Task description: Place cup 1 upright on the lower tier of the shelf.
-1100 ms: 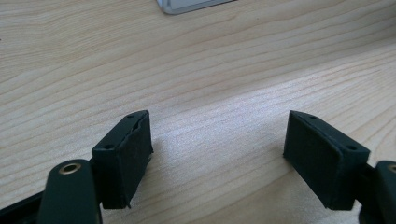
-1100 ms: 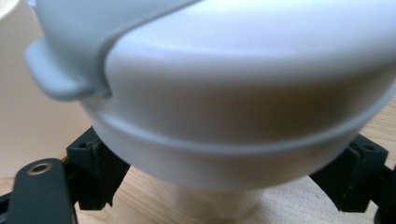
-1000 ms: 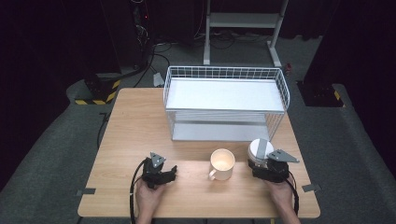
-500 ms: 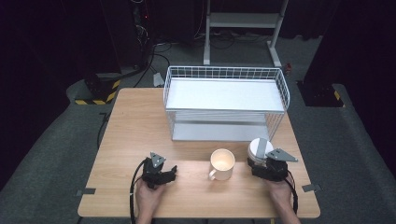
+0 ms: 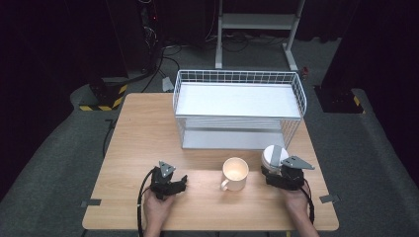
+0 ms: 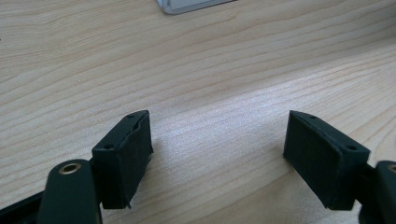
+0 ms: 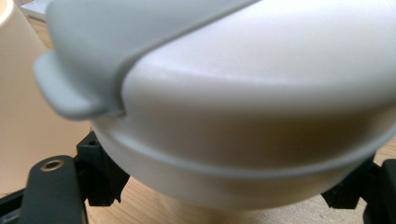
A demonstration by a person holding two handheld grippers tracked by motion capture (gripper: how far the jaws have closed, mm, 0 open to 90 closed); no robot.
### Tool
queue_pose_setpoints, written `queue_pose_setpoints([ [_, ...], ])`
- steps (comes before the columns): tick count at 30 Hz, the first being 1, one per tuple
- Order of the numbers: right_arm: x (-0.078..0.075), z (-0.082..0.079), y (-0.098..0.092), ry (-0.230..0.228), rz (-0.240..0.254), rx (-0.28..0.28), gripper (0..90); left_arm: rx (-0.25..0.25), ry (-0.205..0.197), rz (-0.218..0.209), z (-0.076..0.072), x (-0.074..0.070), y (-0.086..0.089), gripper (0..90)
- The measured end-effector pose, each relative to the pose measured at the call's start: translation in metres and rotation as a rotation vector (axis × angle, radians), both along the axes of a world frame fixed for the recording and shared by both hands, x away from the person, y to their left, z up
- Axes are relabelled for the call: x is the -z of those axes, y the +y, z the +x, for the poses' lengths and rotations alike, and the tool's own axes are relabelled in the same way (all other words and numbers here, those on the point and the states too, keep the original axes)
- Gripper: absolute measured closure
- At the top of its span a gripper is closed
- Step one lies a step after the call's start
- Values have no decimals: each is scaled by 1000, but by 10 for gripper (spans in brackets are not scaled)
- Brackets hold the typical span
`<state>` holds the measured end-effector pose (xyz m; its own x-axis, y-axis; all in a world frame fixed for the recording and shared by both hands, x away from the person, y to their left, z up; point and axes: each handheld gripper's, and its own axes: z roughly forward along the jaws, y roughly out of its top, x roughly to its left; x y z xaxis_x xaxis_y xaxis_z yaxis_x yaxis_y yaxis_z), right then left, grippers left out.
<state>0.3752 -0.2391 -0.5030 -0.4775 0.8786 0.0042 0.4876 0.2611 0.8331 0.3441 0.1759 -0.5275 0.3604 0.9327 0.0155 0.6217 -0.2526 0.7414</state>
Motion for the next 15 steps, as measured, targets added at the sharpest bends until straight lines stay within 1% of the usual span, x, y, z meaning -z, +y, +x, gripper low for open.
queue_pose_setpoints([
  [5,0,0,0,7,5,7,186,0,0,0,0,0,0,236],
  [7,-1,1,0,8,-1,5,186,0,0,0,0,0,0,236],
  [11,-5,3,2,1,-3,-1,186,0,0,0,0,0,0,236],
  [12,-6,4,2,-5,-9,-6,186,0,0,0,0,0,0,236],
  [15,-8,6,4,0,-4,-11,186,0,0,0,0,0,0,236],
])
